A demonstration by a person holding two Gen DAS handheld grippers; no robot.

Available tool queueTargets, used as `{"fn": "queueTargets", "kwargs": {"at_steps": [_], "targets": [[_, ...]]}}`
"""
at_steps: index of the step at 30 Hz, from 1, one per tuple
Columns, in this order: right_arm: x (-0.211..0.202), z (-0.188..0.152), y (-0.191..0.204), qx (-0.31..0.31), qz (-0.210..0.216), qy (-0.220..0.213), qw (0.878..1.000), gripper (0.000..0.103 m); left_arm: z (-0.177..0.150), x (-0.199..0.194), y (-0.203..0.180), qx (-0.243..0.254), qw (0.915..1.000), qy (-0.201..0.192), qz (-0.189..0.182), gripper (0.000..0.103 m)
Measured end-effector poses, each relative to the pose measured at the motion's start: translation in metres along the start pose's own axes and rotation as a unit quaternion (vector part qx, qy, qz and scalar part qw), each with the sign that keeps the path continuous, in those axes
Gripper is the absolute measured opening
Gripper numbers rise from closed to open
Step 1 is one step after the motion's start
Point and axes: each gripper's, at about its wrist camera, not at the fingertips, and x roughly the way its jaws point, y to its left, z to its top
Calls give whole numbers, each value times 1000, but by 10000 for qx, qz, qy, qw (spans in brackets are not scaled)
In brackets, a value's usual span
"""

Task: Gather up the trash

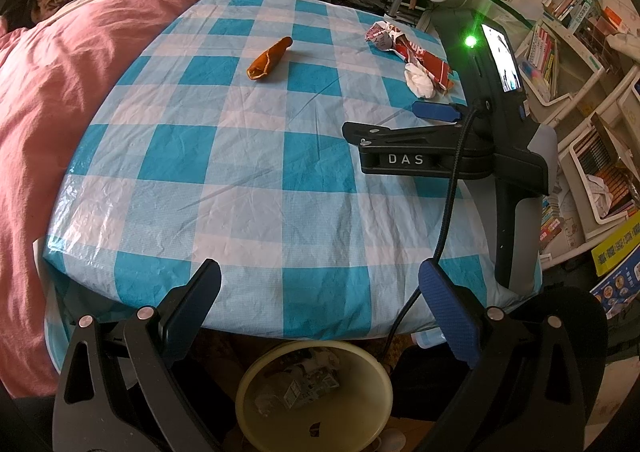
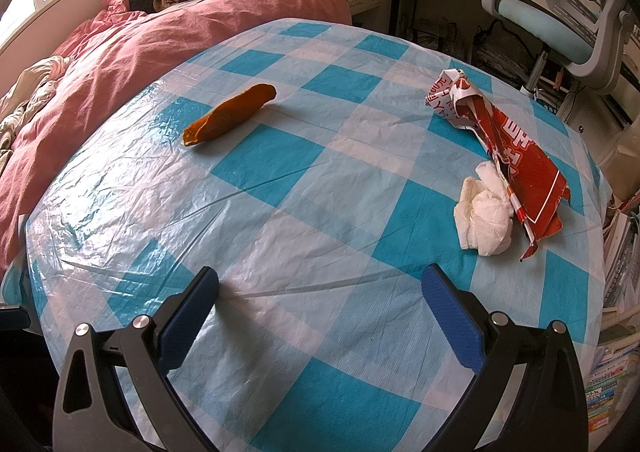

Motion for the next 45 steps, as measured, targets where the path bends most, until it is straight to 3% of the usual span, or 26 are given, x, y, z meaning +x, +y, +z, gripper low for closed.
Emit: {"fn": "queueTargets", "kwargs": {"at_steps": [26,32,45], "targets": [[0,0,0,-2,0,0,10000,97,-1,-1,-2,14,10000,-17,38,96],[0,0,0,-2,0,0,10000,97,1,-3,-3,108,9996,-102,226,96],[0,0,0,-3,0,0,10000,97,14,7,28,-358,9979,-37,535,95]]}}
